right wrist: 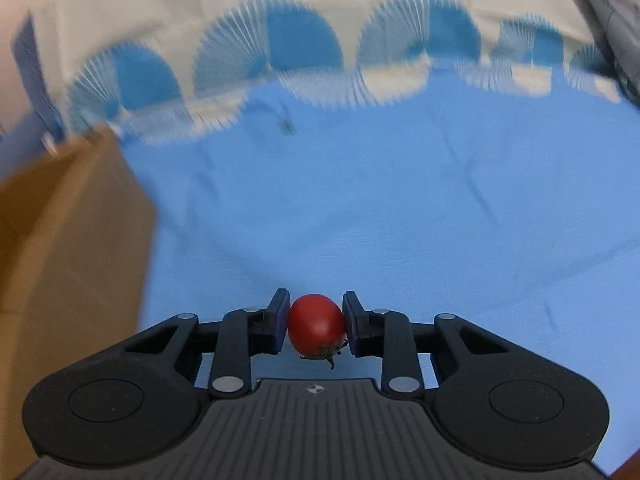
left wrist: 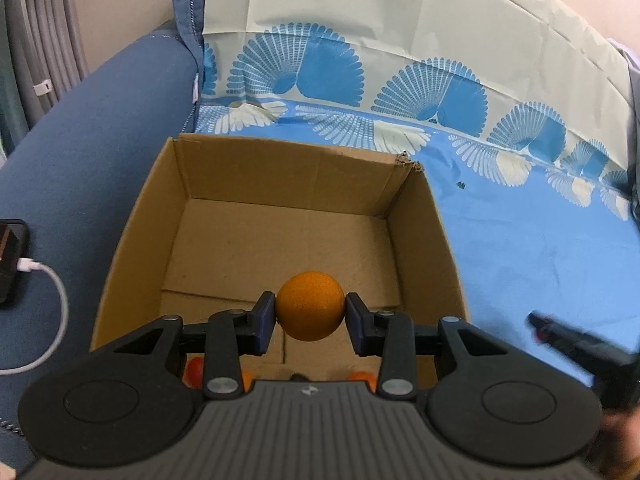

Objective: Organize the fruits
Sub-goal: 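Carry the red tomato over the box with right tool while left tool holds the tangerine, then open both tools to drop the tangerine and red tomato into the box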

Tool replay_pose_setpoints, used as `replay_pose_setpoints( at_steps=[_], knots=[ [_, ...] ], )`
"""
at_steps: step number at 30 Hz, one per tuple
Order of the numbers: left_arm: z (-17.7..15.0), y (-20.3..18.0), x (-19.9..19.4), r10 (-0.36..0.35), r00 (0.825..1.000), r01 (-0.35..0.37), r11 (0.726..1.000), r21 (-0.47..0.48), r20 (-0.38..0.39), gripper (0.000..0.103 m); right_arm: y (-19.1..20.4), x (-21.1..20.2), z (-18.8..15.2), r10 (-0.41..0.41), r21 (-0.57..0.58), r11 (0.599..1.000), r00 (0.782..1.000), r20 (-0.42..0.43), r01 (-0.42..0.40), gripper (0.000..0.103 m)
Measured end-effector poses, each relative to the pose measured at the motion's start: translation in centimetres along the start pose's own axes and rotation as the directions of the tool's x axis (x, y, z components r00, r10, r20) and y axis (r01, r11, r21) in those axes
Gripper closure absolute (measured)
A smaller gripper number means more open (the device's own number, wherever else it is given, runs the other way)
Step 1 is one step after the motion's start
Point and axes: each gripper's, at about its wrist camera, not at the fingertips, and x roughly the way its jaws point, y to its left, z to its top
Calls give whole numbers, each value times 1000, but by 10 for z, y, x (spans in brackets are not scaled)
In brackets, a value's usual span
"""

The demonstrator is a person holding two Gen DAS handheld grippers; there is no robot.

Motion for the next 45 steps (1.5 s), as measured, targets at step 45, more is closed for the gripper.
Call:
replay_pose_setpoints(
  at_steps=[45],
  knots=[
    [-42,65,39,64,986,-54,996,65,-154,61,202,-28,-35,285,-267,912,949,-132,-311,72]
  ],
)
